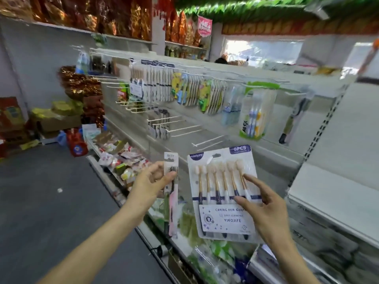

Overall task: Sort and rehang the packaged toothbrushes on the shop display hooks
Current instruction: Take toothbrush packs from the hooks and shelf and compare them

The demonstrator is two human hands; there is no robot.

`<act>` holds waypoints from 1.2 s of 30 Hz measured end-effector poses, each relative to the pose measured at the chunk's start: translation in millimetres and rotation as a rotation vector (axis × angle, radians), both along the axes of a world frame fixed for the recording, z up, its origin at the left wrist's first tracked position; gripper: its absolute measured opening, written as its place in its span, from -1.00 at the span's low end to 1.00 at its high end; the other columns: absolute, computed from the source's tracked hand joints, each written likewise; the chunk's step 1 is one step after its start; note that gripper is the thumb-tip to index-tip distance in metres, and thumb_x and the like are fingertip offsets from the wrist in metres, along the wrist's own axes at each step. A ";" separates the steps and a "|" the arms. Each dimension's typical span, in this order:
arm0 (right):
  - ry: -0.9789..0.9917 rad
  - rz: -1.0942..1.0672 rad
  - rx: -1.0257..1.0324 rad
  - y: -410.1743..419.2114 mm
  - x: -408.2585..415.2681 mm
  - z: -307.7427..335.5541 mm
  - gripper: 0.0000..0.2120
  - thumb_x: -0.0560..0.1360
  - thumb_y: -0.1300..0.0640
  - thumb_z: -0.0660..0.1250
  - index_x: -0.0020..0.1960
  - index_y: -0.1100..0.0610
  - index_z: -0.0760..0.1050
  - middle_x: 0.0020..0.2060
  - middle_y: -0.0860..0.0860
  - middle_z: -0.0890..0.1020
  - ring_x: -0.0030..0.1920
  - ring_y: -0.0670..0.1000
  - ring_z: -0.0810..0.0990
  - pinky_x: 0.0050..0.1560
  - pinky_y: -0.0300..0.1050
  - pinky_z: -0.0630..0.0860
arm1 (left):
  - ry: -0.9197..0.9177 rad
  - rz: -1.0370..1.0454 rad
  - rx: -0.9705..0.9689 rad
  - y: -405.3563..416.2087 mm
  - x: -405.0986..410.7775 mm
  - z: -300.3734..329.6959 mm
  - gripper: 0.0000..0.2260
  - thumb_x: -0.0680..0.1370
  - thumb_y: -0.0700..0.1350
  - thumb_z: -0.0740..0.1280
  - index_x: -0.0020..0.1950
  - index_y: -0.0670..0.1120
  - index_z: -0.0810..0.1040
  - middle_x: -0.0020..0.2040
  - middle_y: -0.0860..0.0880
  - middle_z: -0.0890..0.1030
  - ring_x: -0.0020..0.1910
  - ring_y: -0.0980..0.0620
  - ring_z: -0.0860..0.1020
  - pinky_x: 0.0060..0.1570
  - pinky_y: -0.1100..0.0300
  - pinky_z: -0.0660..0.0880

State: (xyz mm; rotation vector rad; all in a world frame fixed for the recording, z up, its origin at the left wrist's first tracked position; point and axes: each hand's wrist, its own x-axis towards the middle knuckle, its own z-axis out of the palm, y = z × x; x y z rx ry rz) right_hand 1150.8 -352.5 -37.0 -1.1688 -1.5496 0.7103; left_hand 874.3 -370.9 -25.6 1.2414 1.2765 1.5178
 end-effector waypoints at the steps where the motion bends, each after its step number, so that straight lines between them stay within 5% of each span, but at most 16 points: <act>1: 0.004 -0.044 0.020 -3.0 4.0 1.9 -0.45 0.33 0.18 0.62 0.23 -0.21 0.60 0.16 -0.29 0.65 0.21 -0.26 0.57 0.28 -0.12 0.51 | 0.013 -0.046 0.009 7.6 2.5 3.1 -0.91 0.57 -0.10 0.37 0.04 0.07 0.58 -0.11 0.06 0.74 -0.26 0.09 0.65 -0.31 0.14 0.52; 5: 0.085 -0.215 0.075 -22.8 21.8 7.4 -0.46 0.37 0.27 0.57 0.27 -0.10 0.59 0.18 -0.24 0.64 0.16 -0.34 0.56 0.06 -0.48 0.47 | 0.010 -0.266 0.045 41.5 17.9 13.0 -0.80 0.57 -0.06 0.29 0.15 -0.11 0.48 -0.20 -0.17 0.67 -0.39 -0.16 0.64 -0.42 0.13 0.57; 9: 0.147 -0.379 0.082 -50.5 41.2 12.5 -0.42 0.34 0.25 0.59 0.28 -0.13 0.57 0.15 -0.40 0.61 0.22 -0.36 0.53 0.16 -0.47 0.46 | 0.029 -0.458 0.022 70.4 47.2 13.5 -0.82 0.65 -0.17 0.23 0.25 -0.13 0.38 -0.15 -0.13 0.61 -0.33 -0.09 0.60 -0.26 0.01 0.64; 13: 0.165 -0.503 0.067 -82.1 57.2 17.6 -0.32 0.28 0.25 0.62 0.30 -0.17 0.54 0.20 -0.41 0.58 0.28 -0.32 0.50 0.34 -0.14 0.41 | 0.104 -0.603 0.032 86.6 78.8 18.7 -0.83 0.65 -0.22 0.24 0.24 -0.10 0.45 0.02 -0.06 0.67 -0.16 -0.06 0.69 -0.10 0.09 0.65; 17: 0.176 -0.604 0.091 -108.7 68.9 19.7 -0.28 0.27 0.33 0.61 0.30 -0.17 0.52 0.23 -0.38 0.57 0.29 -0.34 0.48 0.33 -0.27 0.45 | 0.039 -0.673 0.061 99.8 106.7 36.5 -0.84 0.64 -0.27 0.26 0.22 -0.19 0.47 0.03 -0.12 0.62 -0.18 -0.08 0.71 -0.19 0.18 0.63; 21: 0.215 -0.708 0.163 -126.5 77.1 20.7 -0.27 0.23 0.43 0.59 0.28 -0.06 0.52 0.14 -0.30 0.64 0.17 -0.30 0.58 0.06 -0.48 0.50 | 0.000 -0.729 0.135 120.9 127.1 58.5 -0.84 0.59 -0.26 0.34 0.15 -0.10 0.57 0.03 -0.09 0.69 -0.11 -0.04 0.71 -0.11 0.17 0.64; 28: 0.337 -0.779 0.216 -133.8 91.7 31.5 -0.06 0.19 0.62 0.47 0.44 0.05 0.32 -0.16 -0.31 0.71 -0.12 -0.25 0.69 -0.17 -0.36 0.62 | -0.035 -0.648 0.191 169.3 155.3 104.8 -0.87 0.57 -0.18 0.38 0.09 -0.01 0.62 -0.01 0.03 0.72 -0.06 0.08 0.69 -0.15 0.23 0.62; 36: 0.398 -0.849 0.182 -131.2 107.9 20.0 -0.15 0.04 0.36 0.58 0.31 0.08 0.51 -0.06 -0.09 0.75 -0.10 -0.05 0.73 -0.02 -0.06 0.65 | -0.051 -0.655 0.224 200.6 174.1 116.6 -0.86 0.58 -0.22 0.37 0.06 0.00 0.61 -0.13 0.14 0.72 -0.17 0.21 0.68 -0.27 0.32 0.58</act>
